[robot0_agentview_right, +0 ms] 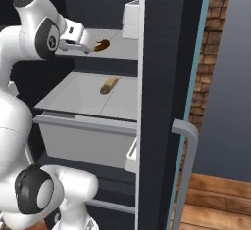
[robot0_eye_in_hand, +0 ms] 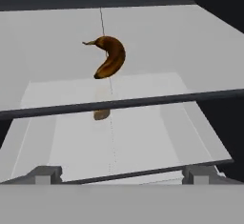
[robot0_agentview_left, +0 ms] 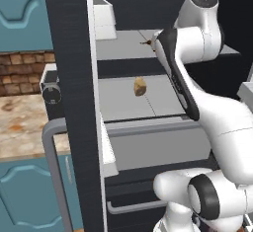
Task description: Pick up the kiwi and banana from the fridge and place one fruit on each plate on the dining counter.
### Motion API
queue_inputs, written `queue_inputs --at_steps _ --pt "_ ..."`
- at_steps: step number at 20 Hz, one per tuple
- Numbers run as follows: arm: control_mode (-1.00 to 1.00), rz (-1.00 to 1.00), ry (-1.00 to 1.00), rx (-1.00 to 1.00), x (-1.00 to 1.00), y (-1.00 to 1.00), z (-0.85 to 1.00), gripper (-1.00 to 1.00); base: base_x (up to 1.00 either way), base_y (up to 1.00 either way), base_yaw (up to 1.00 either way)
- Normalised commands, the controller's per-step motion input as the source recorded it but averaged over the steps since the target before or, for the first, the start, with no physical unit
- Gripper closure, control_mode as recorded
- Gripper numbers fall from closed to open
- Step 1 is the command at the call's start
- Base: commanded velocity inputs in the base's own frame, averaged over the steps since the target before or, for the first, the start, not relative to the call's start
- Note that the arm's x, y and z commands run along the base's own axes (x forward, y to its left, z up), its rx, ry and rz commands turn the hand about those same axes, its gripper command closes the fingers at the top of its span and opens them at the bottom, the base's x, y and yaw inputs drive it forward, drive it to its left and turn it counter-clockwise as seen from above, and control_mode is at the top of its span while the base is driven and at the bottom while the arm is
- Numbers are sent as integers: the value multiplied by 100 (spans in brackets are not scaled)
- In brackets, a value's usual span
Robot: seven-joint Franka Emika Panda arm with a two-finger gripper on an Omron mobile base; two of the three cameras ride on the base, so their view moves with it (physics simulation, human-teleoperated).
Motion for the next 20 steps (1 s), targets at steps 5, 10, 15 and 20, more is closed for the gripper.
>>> queue_inputs --at_steps 5,10,15,20 --pt "-100 0 20 0 85 -6 -6 -100 0 0 0" --pt "-100 0 16 0 74 -9 -22 -100 0 0 0" --pt "-100 1 4 0 64 -1 -36 -100 0 0 0" --pt "-100 2 0 0 55 -2 -34 -100 0 0 0"
